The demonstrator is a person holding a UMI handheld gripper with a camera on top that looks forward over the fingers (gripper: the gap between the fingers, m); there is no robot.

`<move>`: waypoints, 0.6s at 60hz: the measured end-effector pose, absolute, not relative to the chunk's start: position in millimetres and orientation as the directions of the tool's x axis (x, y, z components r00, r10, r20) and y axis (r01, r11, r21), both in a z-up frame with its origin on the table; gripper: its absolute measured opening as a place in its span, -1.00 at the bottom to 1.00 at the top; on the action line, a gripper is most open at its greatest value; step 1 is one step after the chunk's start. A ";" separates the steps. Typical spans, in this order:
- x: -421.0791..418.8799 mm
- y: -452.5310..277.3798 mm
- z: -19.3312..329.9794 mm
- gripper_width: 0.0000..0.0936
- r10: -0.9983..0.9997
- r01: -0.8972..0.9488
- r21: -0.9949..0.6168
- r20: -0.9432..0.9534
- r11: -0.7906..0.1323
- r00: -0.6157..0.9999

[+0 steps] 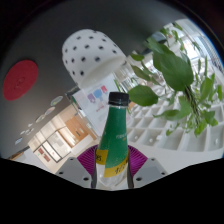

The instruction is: Pour water

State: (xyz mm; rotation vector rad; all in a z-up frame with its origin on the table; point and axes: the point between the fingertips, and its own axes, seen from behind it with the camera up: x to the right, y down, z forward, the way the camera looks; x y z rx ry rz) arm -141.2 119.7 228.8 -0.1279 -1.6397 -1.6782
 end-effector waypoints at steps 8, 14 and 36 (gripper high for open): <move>-143.9 122.5 214.7 -0.10 -0.427 0.573 0.807 0.573 0.144 -0.699; -139.7 112.6 250.6 -0.11 -0.459 0.676 0.718 0.663 0.166 -0.591; -108.4 56.9 408.2 -0.11 -0.079 0.568 -0.734 0.584 0.372 0.808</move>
